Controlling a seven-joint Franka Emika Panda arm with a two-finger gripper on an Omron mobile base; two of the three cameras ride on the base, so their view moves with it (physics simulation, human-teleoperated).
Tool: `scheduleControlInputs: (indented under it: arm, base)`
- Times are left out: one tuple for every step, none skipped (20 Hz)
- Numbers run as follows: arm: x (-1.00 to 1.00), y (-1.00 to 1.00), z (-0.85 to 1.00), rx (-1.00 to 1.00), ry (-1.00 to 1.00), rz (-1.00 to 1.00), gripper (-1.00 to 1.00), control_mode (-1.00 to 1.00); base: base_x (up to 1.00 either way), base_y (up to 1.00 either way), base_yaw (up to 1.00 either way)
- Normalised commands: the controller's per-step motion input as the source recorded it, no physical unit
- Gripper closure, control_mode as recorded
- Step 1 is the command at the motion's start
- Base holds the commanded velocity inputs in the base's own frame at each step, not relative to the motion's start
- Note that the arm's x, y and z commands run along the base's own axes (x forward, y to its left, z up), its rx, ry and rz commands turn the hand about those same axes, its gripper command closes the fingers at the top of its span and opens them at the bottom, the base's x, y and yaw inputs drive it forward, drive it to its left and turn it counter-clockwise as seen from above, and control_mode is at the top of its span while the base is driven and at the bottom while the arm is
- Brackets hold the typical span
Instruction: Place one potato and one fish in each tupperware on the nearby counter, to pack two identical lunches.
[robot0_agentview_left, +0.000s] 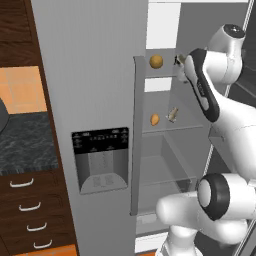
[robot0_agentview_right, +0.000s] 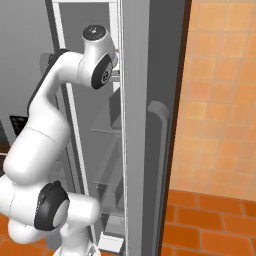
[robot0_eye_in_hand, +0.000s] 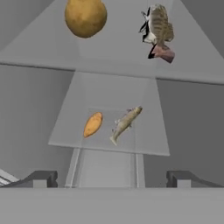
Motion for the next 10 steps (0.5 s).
scheduleControlInputs:
  arm:
    - [0.69, -0.29, 0.0, 0.0, 0.0, 0.0, -1.0, -1.0]
    - [0.71, -0.34, 0.0, 0.0, 0.0, -0.01, -1.0, -1.0]
    - [0.69, -0.33, 0.0, 0.04, 0.01, -0.01, -1.0, -1.0]
    - [0.59, -0.26, 0.0, 0.06, 0.05, 0.0, -1.0, -1.0]
    - [0.59, -0.32, 0.05, 0.1, 0.1, 0.0, -1.0, -1.0]
    - [0.59, -0.29, 0.04, 0.04, 0.07, 0.0, -1.0, -1.0]
    - [0.55, -0.27, 0.06, 0.0, 0.02, 0.0, -1.0, -1.0]
    - [0.6, -0.14, 0.0, 0.0, 0.0, 0.0, -1.0, -1.0]
    - [0.36, 0.0, 0.2, -0.05, 0.0, 0.0, -1.0, -1.0]
    - [0.24, 0.0, 0.19, -0.04, 0.0, 0.0, -1.0, -1.0]
  base:
    - [0.0, 0.0, 0.0]
    - [0.0, 0.0, 0.0]
    - [0.0, 0.0, 0.0]
    - [0.0, 0.0, 0.0]
    - [0.0, 0.0, 0.0]
    - [0.0, 0.0, 0.0]
    - [0.0, 0.0, 0.0]
    - [0.0, 0.0, 0.0]
    - [0.0, 0.0, 0.0]
    - [0.0, 0.0, 0.0]
